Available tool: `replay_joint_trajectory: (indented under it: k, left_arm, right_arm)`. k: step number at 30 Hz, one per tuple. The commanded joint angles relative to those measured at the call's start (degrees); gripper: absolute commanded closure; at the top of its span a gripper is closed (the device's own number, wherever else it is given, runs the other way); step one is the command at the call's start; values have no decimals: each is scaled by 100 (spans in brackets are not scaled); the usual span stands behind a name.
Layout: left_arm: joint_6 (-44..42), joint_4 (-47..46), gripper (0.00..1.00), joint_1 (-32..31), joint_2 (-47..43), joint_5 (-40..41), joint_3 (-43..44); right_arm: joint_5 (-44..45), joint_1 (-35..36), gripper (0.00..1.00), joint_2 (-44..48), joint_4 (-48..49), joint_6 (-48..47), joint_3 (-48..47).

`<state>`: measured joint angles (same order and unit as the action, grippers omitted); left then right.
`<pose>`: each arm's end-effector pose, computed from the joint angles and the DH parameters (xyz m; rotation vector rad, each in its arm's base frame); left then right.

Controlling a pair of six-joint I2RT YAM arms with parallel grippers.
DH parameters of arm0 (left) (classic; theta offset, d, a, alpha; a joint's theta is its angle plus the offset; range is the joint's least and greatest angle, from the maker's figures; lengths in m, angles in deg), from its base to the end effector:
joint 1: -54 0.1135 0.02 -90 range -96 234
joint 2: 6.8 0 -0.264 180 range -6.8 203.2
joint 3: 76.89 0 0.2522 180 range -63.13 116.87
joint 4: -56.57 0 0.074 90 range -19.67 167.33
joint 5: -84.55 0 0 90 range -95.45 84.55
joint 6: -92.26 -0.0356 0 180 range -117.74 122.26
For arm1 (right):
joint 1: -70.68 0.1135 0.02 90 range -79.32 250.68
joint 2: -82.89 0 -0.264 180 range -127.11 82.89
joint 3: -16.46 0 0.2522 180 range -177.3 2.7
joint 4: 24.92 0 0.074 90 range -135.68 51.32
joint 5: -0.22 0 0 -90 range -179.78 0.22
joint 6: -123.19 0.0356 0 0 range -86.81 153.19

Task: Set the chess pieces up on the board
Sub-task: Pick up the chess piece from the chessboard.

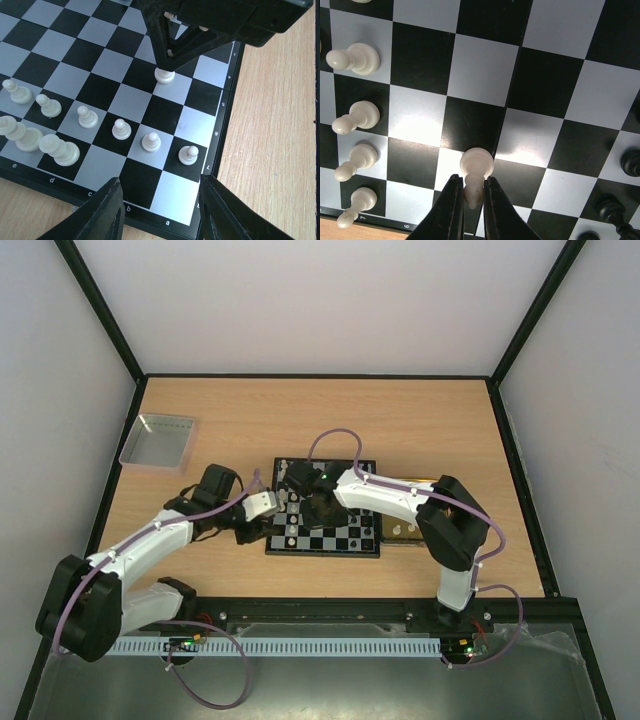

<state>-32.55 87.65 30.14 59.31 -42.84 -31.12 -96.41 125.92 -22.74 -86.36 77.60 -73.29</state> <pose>0.1864 -0.1061 0.1873 1.3801 1.8933 -0.7060 0.2006 0.2962 0.1920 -0.3088 3.0488 0.3746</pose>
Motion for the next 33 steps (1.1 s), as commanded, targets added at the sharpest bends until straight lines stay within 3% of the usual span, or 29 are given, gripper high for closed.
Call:
replay_joint_trajectory:
  k: [1,15,26,33]
  left_arm:
    - [-6,-75,56,-16,-203,7,-60]
    - [-43,-1,45,542,-417,-115,-28]
    - [-70,17,23,1120,-388,-216,17]
    - [-73,-5,23,1378,-350,-220,22]
  right_arm:
    - [174,6,95,-136,-146,38,-67]
    - [745,-51,98,-233,-1089,-261,-1038]
    - [949,-308,98,-1131,-1970,-667,-3327]
    - [732,-360,98,-2156,-2297,-772,-4796]
